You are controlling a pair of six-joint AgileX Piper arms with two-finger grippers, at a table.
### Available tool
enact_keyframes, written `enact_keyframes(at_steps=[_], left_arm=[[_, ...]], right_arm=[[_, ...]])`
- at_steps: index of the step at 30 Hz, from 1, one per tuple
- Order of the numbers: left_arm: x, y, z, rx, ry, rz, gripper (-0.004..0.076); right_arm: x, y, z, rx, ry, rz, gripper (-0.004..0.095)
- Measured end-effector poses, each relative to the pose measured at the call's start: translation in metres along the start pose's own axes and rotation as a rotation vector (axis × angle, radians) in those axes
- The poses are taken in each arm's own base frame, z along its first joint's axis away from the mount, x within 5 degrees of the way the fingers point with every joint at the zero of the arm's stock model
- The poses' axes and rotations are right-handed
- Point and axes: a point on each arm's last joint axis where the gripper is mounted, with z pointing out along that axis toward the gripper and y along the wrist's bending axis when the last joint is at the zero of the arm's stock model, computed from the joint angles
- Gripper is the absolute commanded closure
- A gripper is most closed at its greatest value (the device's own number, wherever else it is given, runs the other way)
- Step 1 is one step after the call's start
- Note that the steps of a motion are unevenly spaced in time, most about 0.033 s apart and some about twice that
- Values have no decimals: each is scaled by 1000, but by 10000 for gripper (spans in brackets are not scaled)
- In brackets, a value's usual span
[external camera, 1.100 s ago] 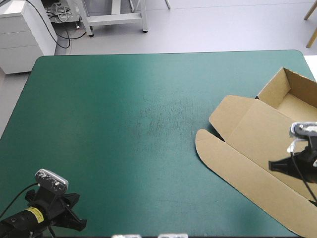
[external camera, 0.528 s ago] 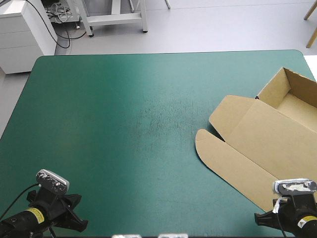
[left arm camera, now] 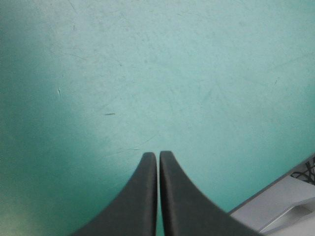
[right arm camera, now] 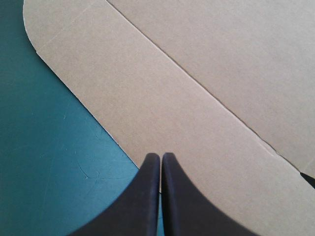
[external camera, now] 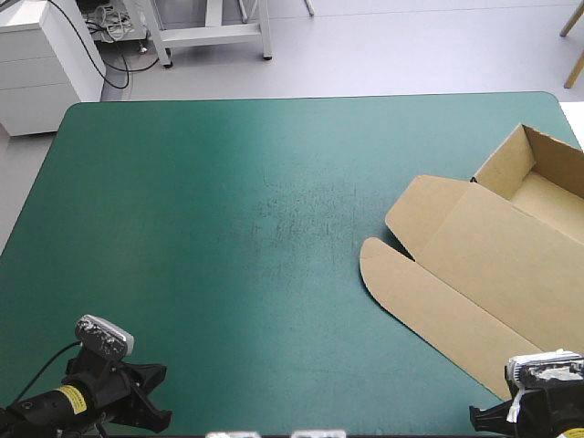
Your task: Fold the box
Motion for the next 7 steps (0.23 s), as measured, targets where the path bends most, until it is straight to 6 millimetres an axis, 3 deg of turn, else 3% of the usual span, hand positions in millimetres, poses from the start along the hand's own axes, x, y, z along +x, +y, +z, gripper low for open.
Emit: enact_keyframes(at_steps=[7], left_arm=[[0,-3,0,33,-5,-19,731]], right_arm=[[0,0,-1,1,-4,-1,914]])
